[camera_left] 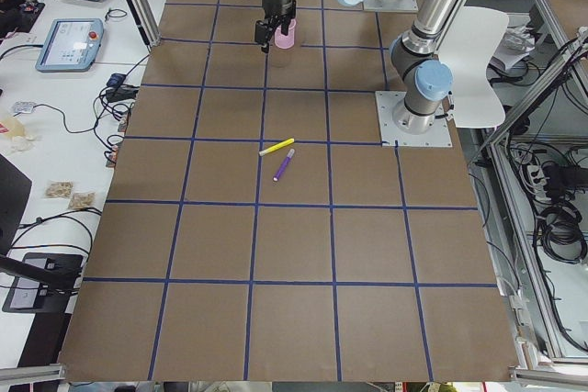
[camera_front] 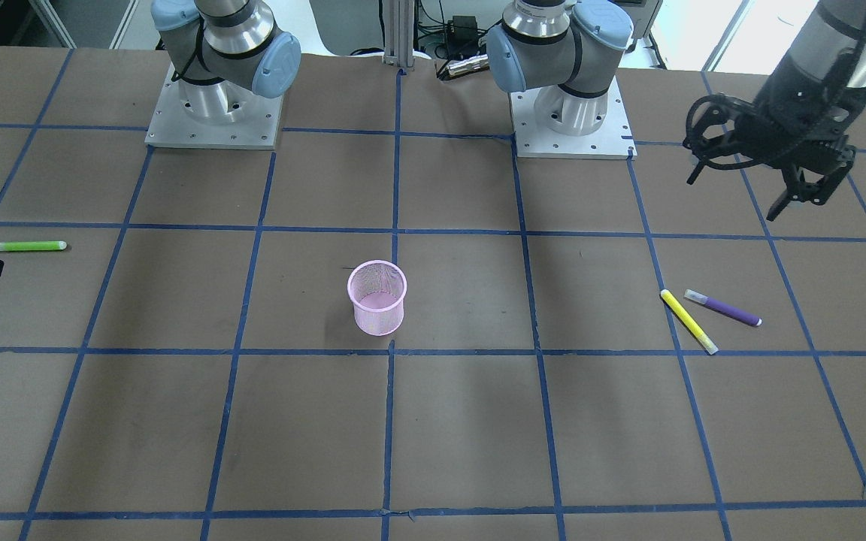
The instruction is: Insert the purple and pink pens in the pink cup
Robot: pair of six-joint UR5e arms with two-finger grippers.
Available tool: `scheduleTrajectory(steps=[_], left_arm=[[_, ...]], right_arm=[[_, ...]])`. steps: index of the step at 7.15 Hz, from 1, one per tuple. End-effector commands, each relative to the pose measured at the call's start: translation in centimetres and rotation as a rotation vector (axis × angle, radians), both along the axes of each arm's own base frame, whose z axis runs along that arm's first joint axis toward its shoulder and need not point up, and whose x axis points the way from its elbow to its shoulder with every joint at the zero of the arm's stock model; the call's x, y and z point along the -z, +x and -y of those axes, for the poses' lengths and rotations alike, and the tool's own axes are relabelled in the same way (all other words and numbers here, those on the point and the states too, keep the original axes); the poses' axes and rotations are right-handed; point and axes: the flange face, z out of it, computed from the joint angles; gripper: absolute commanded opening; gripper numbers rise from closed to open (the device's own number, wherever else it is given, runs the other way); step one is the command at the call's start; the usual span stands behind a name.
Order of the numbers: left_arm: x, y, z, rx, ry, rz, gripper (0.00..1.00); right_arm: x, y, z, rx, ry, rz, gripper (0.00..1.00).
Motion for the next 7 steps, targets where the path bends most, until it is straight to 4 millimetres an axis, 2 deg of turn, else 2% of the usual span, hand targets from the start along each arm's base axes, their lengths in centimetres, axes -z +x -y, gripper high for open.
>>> scheduleTrajectory(steps=[1,2,4,6,7], left_arm=[[4.2,10.2,-1.8,0.292,0.029,-0.072,1.00],[6.7,12.5,-2.6,0.478,0.044,-0.101,1.00],[11.1,16.7,-2.5,0.823,0.041,-0.173,1.00],[17.1,23.0,-2.9,0.899,-0.049,-0.309,1.00],[19.7,24.2,-2.5,1.018,-0.067,-0.350,1.00]], right_arm=[[8.1,-6.3,-0.6,-0.069,-0.044,-0.007,1.00],[11.5,-7.8,-1.0,-0.070,-0.038,-0.006,1.00],[13.4,-9.4,-1.4,-0.097,0.005,-0.048,0.98],[17.3,-13.6,-2.5,-0.068,0.011,-0.042,0.94],[18.4,-14.3,-2.9,-0.066,0.023,-0.029,0.93]])
